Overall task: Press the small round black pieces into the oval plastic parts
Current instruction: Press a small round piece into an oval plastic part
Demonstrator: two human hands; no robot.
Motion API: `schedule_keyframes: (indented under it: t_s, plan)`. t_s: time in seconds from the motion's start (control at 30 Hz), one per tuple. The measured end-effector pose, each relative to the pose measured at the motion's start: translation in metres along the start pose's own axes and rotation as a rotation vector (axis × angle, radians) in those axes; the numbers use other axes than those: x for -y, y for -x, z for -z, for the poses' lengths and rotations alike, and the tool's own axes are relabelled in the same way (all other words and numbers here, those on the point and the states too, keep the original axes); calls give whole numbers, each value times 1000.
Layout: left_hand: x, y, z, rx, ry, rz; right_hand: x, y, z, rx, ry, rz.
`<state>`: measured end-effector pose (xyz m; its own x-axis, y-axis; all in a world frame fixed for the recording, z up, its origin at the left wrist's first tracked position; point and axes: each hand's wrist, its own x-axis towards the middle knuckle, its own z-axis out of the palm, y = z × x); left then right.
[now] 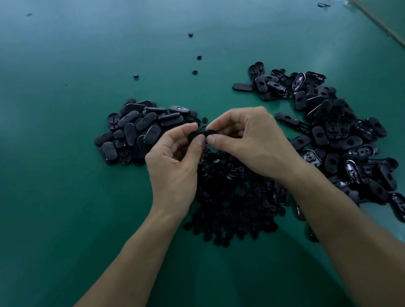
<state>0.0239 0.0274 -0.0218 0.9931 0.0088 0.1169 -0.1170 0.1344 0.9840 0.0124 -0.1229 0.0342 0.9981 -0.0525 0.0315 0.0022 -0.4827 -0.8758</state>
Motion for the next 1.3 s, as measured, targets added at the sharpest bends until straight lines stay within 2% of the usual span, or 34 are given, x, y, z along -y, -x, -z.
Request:
schedule_keyframes:
  t_s: [0.77,1.07,1.17,1.3]
  plan:
    - [-1,1,-1,8,-15,-10,-3,1,-5,-71,11,-11]
    - [-2,2,-1,-34,28,25,-1,3,-1,-23,-7,-31]
    - [-3,4,-2,-46,32,-13,-1,0,3,-31,75,-38]
    - [-4,2,-1,-97,68,-17,-9,-9,22,-175,437,-125]
